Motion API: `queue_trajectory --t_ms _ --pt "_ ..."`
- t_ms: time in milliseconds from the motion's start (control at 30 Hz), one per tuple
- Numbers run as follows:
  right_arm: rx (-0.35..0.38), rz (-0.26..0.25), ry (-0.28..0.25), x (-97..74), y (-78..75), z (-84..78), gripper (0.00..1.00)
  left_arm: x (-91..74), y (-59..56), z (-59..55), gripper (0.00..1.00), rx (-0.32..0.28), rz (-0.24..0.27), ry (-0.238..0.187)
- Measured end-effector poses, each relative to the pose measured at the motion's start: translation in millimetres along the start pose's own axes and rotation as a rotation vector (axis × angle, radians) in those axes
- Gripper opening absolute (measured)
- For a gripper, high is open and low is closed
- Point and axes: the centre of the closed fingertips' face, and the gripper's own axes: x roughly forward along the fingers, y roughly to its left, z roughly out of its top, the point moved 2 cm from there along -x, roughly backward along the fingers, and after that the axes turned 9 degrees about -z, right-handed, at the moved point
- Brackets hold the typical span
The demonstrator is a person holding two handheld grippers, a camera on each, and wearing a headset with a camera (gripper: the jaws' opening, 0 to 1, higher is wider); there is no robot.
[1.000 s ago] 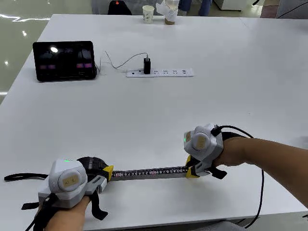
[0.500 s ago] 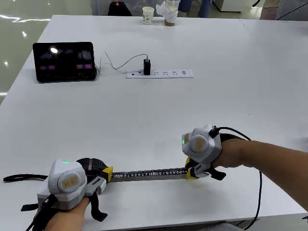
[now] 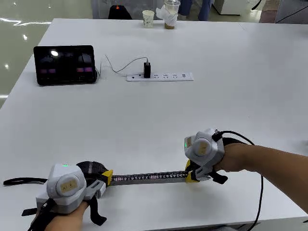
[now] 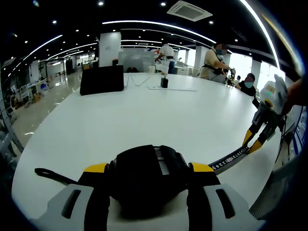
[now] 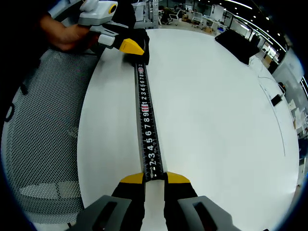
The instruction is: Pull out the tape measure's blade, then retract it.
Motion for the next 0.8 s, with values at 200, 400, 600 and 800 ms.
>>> queue_trajectory --t_ms 200,400,600,800 --pt "-0.005 0.007 0.009 0.2 -0.2 0.9 0.11 0.1 -1.1 -0.1 0.60 0.006 -0.005 0.001" --pt "-0.022 0.005 0.011 2.1 0.4 3.7 0.11 0.8 -2.4 -0.2 0.60 0.043 -0.002 0.015" --pt "-0.005 0.009 0.001 3.0 0.7 6.1 0.11 0.8 -2.4 -0.1 0.60 0.035 -0.004 0.011" --pt "0.008 0.014 0.006 4.5 1.4 9.1 0.11 0.9 -3.1 -0.1 0.60 0.034 -0.005 0.009"
